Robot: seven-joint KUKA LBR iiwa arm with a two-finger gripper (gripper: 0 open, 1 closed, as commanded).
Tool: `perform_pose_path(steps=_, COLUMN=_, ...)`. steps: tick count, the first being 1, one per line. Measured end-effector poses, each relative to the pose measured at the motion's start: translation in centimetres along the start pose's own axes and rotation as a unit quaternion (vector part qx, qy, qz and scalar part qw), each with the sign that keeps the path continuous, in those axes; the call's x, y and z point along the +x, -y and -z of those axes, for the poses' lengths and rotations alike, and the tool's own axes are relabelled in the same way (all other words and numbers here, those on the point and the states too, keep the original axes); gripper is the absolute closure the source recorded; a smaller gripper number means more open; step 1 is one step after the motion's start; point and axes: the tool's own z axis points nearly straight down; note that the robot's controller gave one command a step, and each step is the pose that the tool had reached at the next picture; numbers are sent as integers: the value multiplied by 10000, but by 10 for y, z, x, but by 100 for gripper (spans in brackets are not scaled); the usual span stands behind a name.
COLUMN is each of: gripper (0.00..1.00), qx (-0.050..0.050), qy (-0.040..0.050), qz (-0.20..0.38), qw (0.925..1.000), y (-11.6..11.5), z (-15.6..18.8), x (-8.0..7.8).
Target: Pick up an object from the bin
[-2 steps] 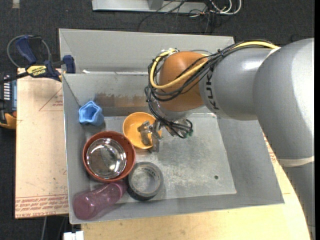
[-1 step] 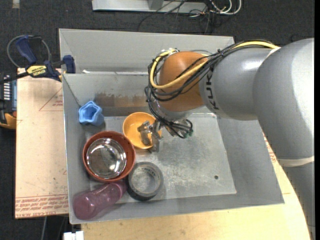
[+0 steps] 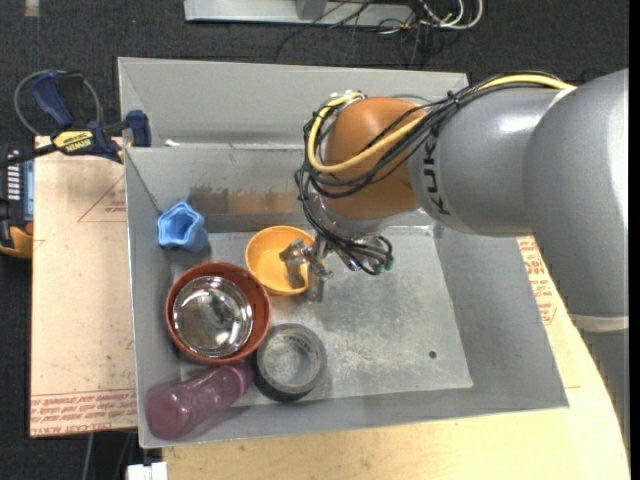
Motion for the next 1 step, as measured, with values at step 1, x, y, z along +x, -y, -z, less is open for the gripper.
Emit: perform_pose_path(steps=1, gripper=100, qx=-5, qy=-11, qz=223, qw=9998, y=9, z=110, x=-17)
